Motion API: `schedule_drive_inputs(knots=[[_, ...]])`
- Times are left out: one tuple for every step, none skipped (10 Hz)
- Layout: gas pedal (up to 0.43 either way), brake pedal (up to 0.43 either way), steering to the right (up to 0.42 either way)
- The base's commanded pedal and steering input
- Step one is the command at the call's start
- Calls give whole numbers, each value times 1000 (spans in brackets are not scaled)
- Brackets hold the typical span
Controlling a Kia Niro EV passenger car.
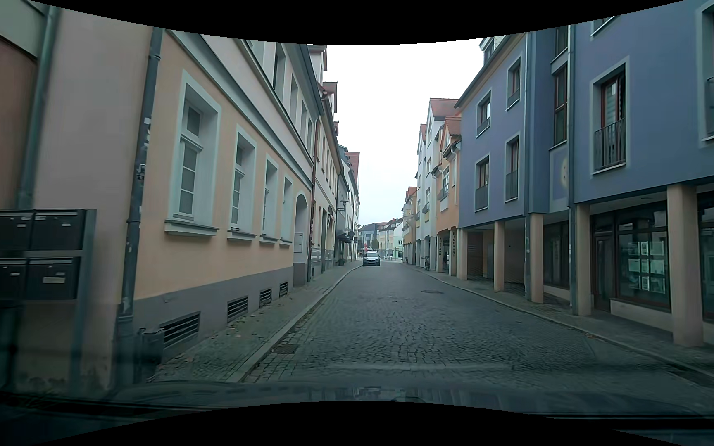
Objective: Follow the waypoints while adhering to traffic rules and regulations
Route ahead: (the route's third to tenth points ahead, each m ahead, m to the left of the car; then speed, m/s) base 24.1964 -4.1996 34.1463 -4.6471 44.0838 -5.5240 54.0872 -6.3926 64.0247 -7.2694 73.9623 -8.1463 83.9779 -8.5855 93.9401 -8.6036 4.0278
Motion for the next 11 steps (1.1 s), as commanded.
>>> schedule_drive_inputs(knots=[[130,0,18],[130,0,8],[138,0,8],[157,0,12],[169,0,18],[169,0,23],[177,0,29],[177,0,34],[177,0,37],[177,0,39],[177,0,40]])
